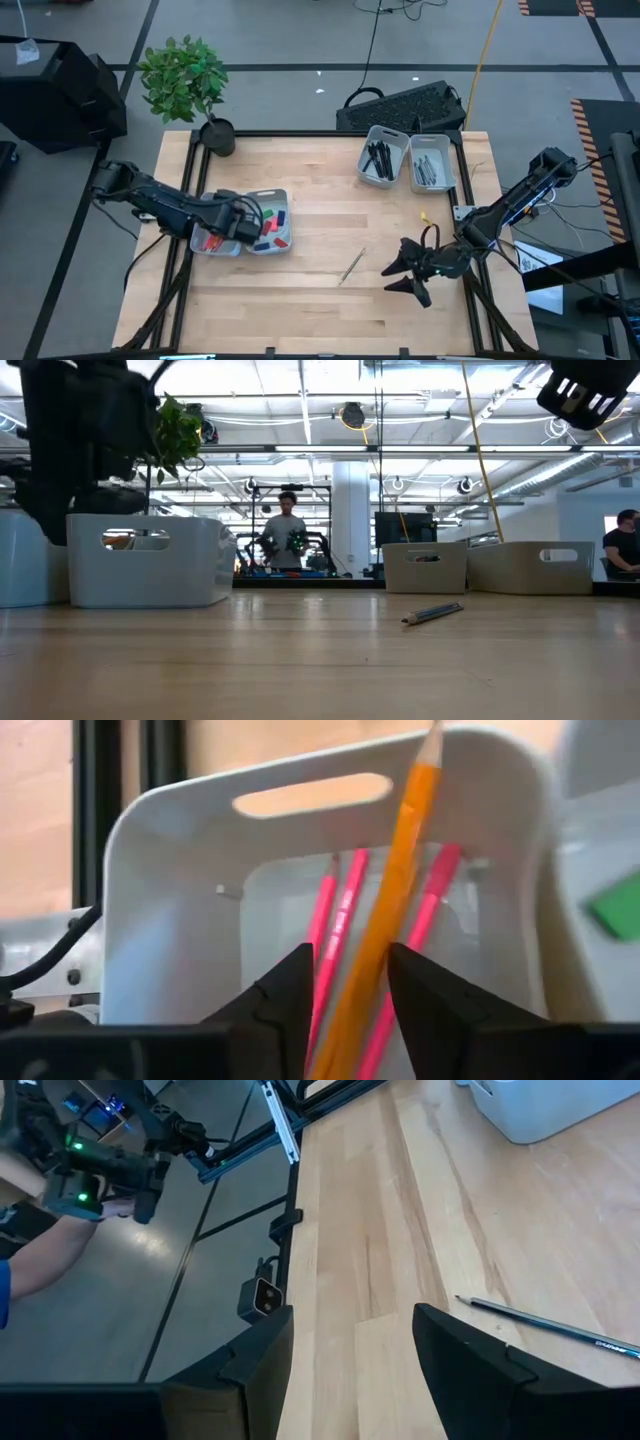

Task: Sort crayons/erasers/pens/pencils in bins
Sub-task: Put the yellow pencil into the bottom left gray bin

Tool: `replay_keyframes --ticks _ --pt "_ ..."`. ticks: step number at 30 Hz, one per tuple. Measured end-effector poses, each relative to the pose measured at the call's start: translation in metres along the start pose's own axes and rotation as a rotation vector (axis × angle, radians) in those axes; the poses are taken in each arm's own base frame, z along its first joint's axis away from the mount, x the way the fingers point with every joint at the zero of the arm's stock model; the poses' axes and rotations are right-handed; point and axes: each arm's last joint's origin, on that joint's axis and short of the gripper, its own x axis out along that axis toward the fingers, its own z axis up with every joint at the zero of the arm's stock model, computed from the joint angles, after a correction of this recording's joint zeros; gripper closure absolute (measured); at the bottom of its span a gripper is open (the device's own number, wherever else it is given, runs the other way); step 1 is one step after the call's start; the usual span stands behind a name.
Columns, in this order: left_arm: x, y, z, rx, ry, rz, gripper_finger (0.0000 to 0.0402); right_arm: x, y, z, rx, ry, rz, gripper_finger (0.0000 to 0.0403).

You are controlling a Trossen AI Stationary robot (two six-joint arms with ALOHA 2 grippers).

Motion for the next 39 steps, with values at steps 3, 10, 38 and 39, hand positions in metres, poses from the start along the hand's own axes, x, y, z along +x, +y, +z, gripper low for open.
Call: replay_keyframes --ticks 3,10,38,39 --pt "0.008 0.001 0.001 -0.015 0.005 0.011 0.0265 0.0 0.0 0.0 -0.005 0.001 0.001 0.0202" --pt "0.02 -0.006 0.003 0.008 0.052 -0.056 0.0305 0.0 0.0 0.0 -0.007 0.001 0.001 0.0202" --pt "-0.013 -0.006 -0.009 0.007 0.196 -0.044 0.0354 0.0 0.001 -0.001 -0.019 0.025 0.025 0.0202" --pt "-0.009 -0.004 -0.01 -0.003 0.201 -0.029 0.0354 0.0 0.001 -0.001 -0.019 0.032 0.032 0.0202"
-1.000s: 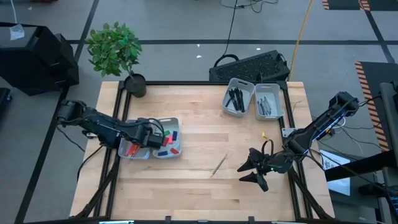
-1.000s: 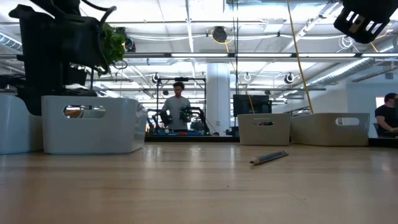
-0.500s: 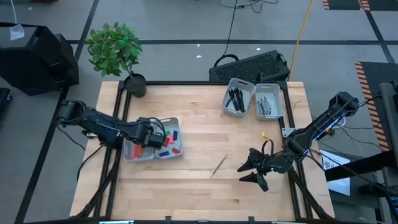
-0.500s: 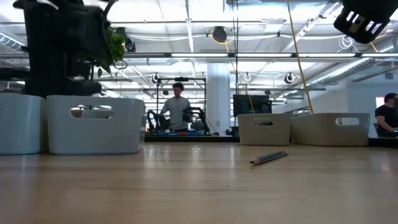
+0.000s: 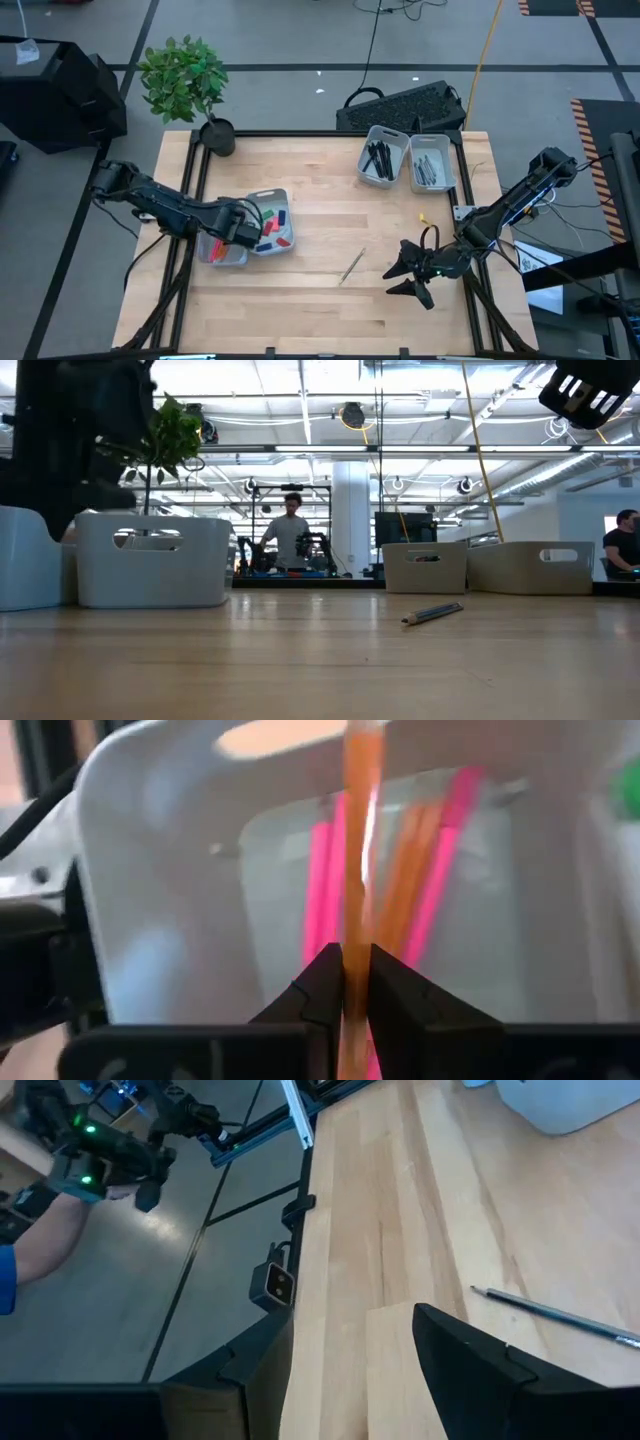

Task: Sort crayons/erasers/pens/pencils in bins
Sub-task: Put the yellow pencil into the bottom left gray bin, then put the black pencil into the bottom left gray bin

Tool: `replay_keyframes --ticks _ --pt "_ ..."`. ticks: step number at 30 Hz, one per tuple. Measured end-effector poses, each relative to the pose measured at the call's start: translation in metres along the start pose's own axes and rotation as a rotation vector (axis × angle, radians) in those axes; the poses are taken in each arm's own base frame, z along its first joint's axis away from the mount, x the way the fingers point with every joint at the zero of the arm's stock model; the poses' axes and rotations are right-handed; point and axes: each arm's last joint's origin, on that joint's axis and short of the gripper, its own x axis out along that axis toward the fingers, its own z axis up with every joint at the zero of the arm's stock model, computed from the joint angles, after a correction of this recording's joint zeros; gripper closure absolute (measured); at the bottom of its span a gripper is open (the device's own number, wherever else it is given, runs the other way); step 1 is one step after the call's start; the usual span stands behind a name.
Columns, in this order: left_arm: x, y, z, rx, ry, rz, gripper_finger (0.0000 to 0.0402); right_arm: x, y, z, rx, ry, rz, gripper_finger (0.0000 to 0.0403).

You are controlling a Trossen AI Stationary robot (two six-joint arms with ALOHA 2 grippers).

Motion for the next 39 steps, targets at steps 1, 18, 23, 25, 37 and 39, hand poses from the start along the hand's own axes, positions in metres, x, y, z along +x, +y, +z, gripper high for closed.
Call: replay_keyframes --ticks 1,18,23,25,37,39 --pt "0.003 0.002 -0.001 -0.004 0.008 0.016 0.0355 0.0 0.0 0.0 0.0 0.005 0.005 0.0202" --pt "-0.04 -0.011 -0.006 0.097 -0.014 -0.122 0.023 0.0 0.001 -0.002 -0.041 0.03 0.027 0.0202" --pt "-0.086 -0.034 -0.028 0.153 -0.223 -0.518 0.0237 0.0 0.001 -0.004 -0.07 0.06 0.033 0.0202" --pt "-0.102 -0.041 -0.04 0.187 -0.316 -0.682 0.0245 -0.001 0.0 -0.005 -0.078 0.081 0.042 0.0202" --pt "-0.14 -0.154 -0.108 0.392 -0.581 -0.901 0.0266 -0.002 0.001 -0.01 -0.222 0.112 0.047 0.0202" --pt "-0.14 -0.176 -0.118 0.417 -0.622 -0.884 0.0266 -0.003 0.005 -0.013 -0.261 0.116 0.068 0.0202"
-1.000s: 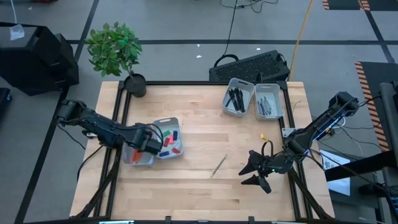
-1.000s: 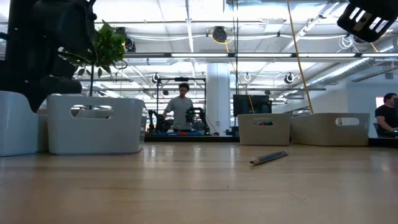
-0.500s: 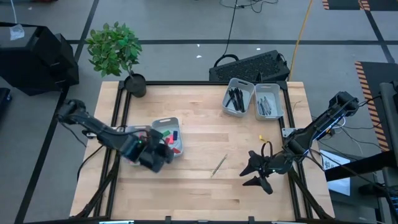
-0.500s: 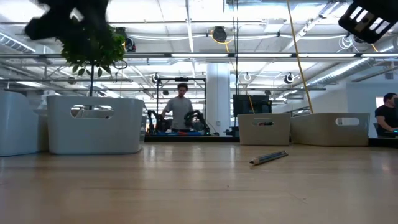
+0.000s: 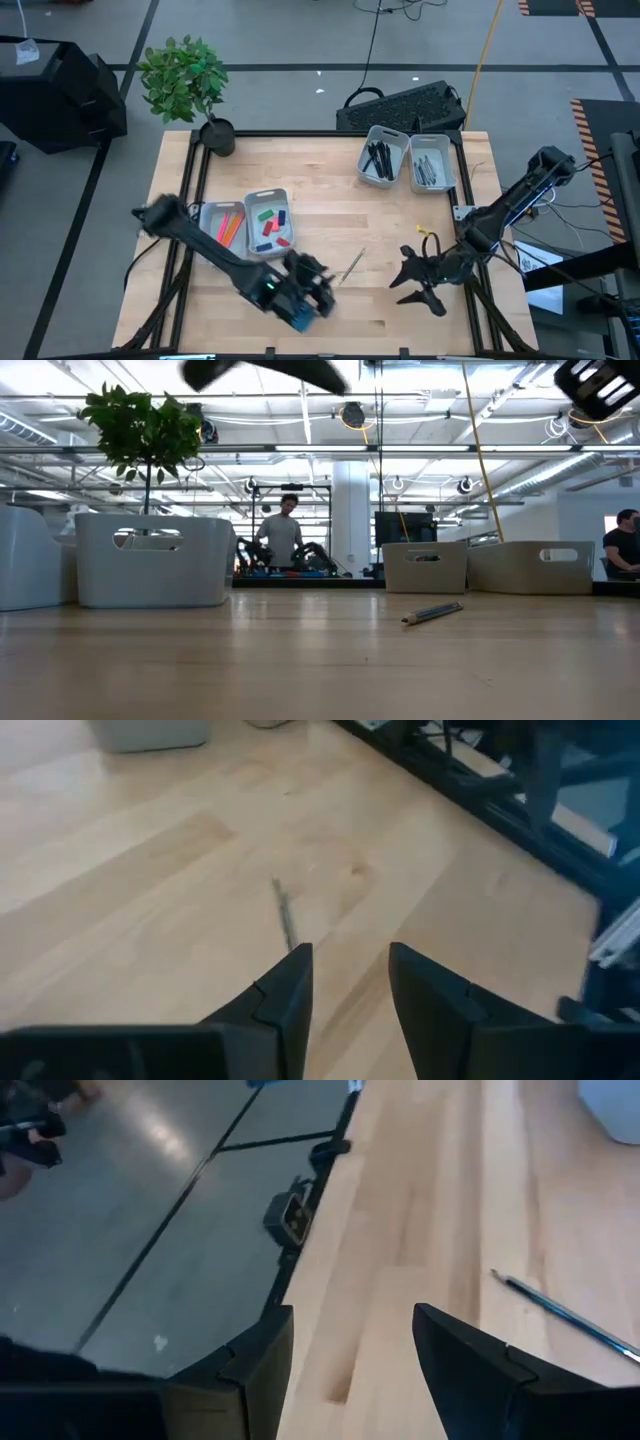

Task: Sort crayons/erasers/pens/pencils in bins
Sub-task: Put the black pencil into the bottom left gray bin

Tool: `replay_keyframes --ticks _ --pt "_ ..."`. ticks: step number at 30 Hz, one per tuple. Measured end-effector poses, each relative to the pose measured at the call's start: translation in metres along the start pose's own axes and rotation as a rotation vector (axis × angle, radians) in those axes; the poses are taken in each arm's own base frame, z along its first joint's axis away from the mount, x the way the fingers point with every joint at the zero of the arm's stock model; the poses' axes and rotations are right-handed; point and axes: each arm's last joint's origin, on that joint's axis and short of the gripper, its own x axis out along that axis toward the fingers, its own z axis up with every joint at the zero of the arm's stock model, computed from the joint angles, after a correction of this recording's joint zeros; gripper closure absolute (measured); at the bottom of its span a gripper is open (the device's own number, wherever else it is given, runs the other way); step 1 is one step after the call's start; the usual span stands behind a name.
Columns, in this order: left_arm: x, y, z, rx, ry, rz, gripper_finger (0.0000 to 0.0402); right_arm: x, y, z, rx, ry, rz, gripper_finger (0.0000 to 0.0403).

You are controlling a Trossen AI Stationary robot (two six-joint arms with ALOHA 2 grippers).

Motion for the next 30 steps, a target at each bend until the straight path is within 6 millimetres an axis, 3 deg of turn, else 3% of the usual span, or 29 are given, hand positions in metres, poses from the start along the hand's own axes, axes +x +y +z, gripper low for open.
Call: replay_keyframes --ticks 4,8,13,16,20,30 --pt "0.03 -0.028 -0.014 0.053 -0.042 0.029 0.0266 -0.002 0.01 -0.007 -0.063 0.019 0.038 0.0202" --pt "0.065 -0.04 -0.026 0.064 -0.056 0.065 0.0265 -0.005 0.017 -0.013 -0.086 0.03 0.039 0.0202" --pt "0.113 -0.033 -0.044 0.104 0.002 0.097 0.0235 -0.005 0.019 -0.015 -0.078 0.029 0.035 0.0202" --pt "0.132 -0.023 -0.047 0.04 0.059 0.121 0.0212 -0.005 0.019 -0.015 -0.079 0.033 0.033 0.0202" --pt "0.146 -0.016 -0.044 -0.017 0.067 0.138 0.0205 -0.005 0.018 -0.016 -0.061 0.045 0.026 0.0202" --pt "0.153 -0.009 -0.042 -0.01 0.033 0.187 0.0204 -0.005 0.014 -0.018 -0.064 0.077 -0.009 0.0202"
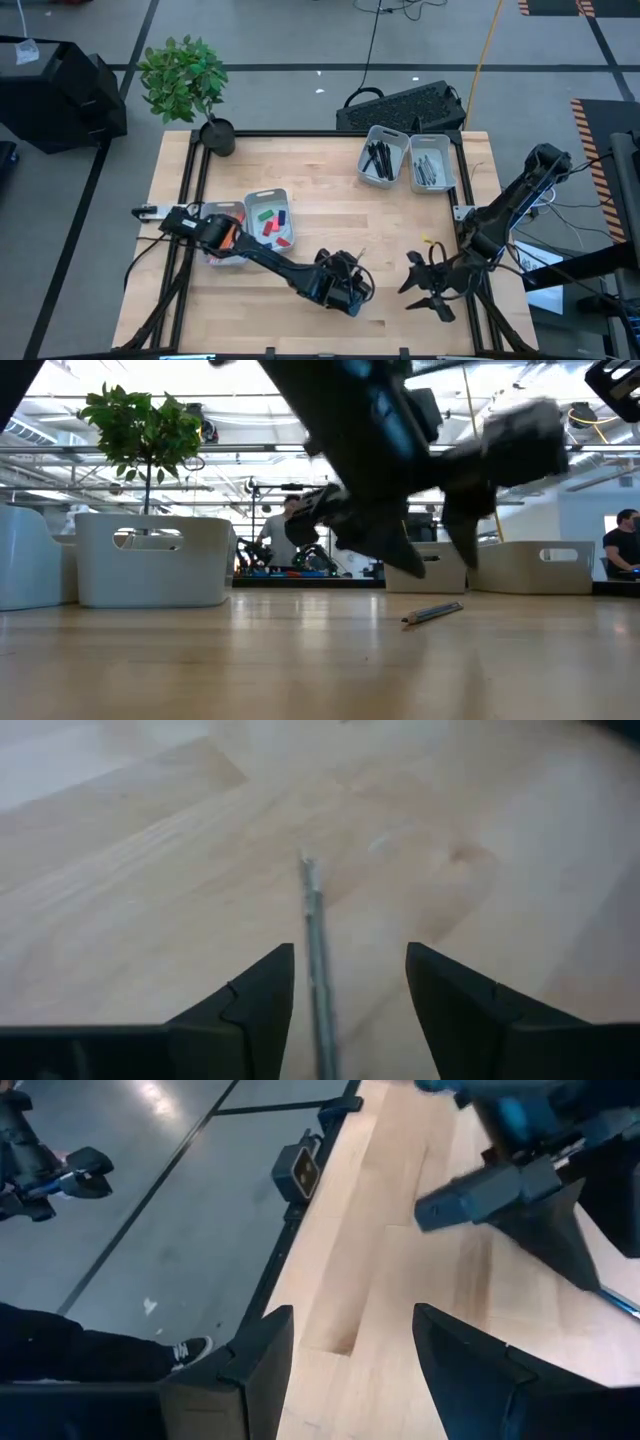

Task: Sort crayons/erasers/pens/pencils in bins
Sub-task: Put the black pencil into the bottom left gray bin

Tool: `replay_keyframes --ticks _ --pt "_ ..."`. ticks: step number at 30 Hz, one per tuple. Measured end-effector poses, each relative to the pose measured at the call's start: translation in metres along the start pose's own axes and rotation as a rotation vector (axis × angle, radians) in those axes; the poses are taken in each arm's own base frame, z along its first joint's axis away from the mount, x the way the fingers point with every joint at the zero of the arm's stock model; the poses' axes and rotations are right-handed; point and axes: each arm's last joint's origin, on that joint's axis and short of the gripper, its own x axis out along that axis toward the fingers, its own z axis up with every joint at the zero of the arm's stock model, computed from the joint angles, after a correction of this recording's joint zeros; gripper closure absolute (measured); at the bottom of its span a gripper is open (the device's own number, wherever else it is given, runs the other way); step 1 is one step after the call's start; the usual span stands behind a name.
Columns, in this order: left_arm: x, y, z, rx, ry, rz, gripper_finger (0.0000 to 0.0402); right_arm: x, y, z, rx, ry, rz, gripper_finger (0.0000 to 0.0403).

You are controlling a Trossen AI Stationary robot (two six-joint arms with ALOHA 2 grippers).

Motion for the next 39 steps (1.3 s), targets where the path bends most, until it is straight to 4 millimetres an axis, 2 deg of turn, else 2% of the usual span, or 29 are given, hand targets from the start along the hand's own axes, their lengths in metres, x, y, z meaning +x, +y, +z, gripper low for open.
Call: replay_keyframes --ticks 6,13,16,24,28,32,39 --pt "0.011 0.005 -0.012 0.063 -0.008 0.052 0.0204 0.001 -0.004 0.002 0.009 -0.004 -0.016 0.0202" --pt "0.025 0.01 -0.023 0.051 -0.004 0.091 0.0211 0.001 -0.004 0.002 0.007 0.002 -0.022 0.0202" --pt "0.03 0.013 -0.025 0.041 0.004 0.111 0.024 0.001 -0.005 0.002 0.009 0.003 -0.024 0.0202" --pt "0.037 0.021 -0.029 0.03 -0.032 0.163 0.035 0.004 -0.01 -0.007 0.053 0.022 -0.038 0.0202" --pt "0.038 0.022 -0.029 0.075 -0.056 0.177 0.0379 0.006 -0.012 -0.012 0.065 0.011 -0.027 0.0202" --pt "0.045 0.028 -0.022 0.115 -0.092 0.223 0.0377 0.007 -0.013 -0.014 0.074 -0.005 -0.017 0.0202" --pt "0.056 0.035 -0.011 0.124 -0.099 0.249 0.0334 0.008 -0.014 -0.015 0.078 -0.017 -0.011 0.0202"
